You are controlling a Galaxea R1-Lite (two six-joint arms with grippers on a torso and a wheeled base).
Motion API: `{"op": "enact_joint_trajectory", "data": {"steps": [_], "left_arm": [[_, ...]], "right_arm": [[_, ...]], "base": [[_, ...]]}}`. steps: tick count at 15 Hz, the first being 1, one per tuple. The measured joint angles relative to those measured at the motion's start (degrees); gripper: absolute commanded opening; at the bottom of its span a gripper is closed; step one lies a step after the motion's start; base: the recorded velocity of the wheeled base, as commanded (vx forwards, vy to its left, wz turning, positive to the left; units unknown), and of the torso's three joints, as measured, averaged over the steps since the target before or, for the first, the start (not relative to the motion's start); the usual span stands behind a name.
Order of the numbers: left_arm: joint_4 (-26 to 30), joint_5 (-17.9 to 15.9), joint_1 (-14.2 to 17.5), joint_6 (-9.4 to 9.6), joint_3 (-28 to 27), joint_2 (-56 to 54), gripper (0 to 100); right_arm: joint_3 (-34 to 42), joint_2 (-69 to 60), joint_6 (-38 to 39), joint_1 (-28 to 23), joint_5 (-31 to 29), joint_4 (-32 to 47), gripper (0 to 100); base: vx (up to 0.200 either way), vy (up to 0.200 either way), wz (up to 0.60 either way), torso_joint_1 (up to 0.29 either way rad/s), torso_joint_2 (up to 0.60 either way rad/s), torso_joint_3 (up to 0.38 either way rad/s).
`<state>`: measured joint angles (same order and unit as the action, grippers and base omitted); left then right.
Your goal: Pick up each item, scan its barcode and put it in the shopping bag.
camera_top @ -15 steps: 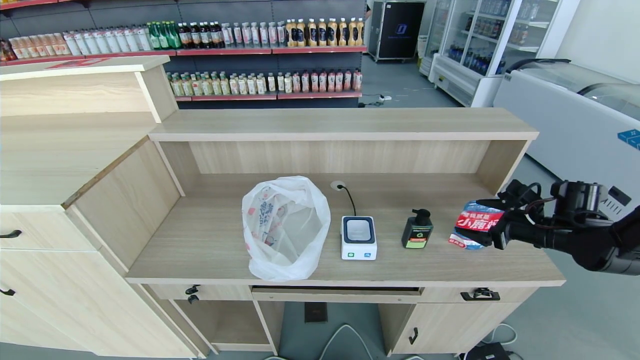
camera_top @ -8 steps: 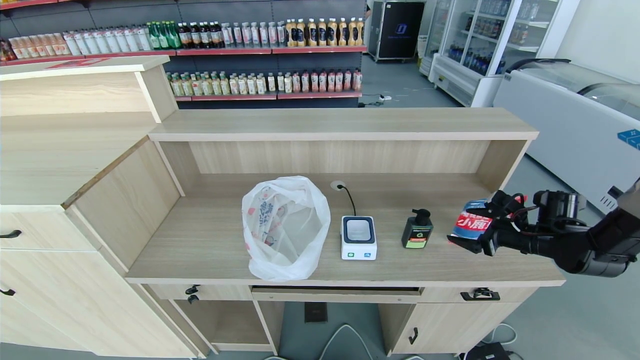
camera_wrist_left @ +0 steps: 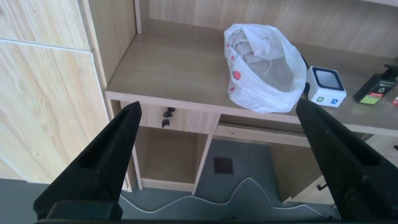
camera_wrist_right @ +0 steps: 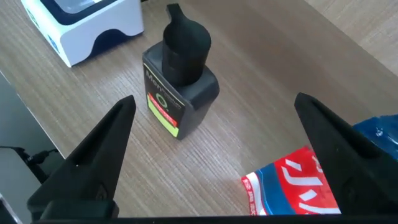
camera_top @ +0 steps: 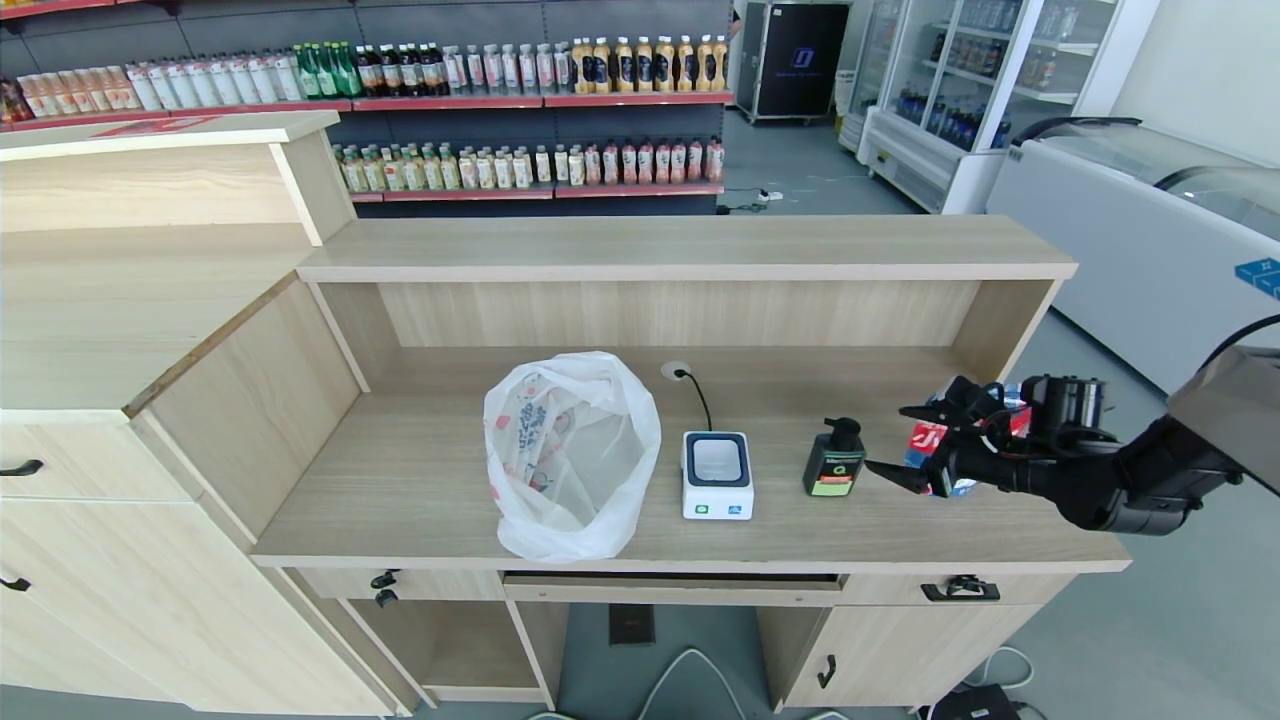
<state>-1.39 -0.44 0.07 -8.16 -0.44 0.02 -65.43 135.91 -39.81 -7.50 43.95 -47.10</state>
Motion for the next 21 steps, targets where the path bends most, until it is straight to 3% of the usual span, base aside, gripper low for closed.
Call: {"op": "enact_joint_trajectory", "data": {"steps": [19, 20, 21], "left_arm": [[0.0, 0.0, 0.0, 0.0, 0.0, 0.0, 100], [0.0, 0.0, 0.0, 0.01, 0.0, 0.0, 100], [0.0, 0.0, 0.0, 0.0, 0.0, 0.0, 100]], "right_arm": [[-6.16, 8.48, -0.78, 5.38, -0.21, 0.11, 100], [-6.34, 8.74, -0.77, 5.41, -0.27, 0.11, 0], [-6.75, 9.05, -0.77, 5.46, -0.33, 0.09, 0]], "base": [[0.0, 0.0, 0.0, 0.0, 0.0, 0.0], [0.0, 0.0, 0.0, 0.0, 0.0, 0.0], [0.0, 0.0, 0.0, 0.0, 0.0, 0.0]]}}
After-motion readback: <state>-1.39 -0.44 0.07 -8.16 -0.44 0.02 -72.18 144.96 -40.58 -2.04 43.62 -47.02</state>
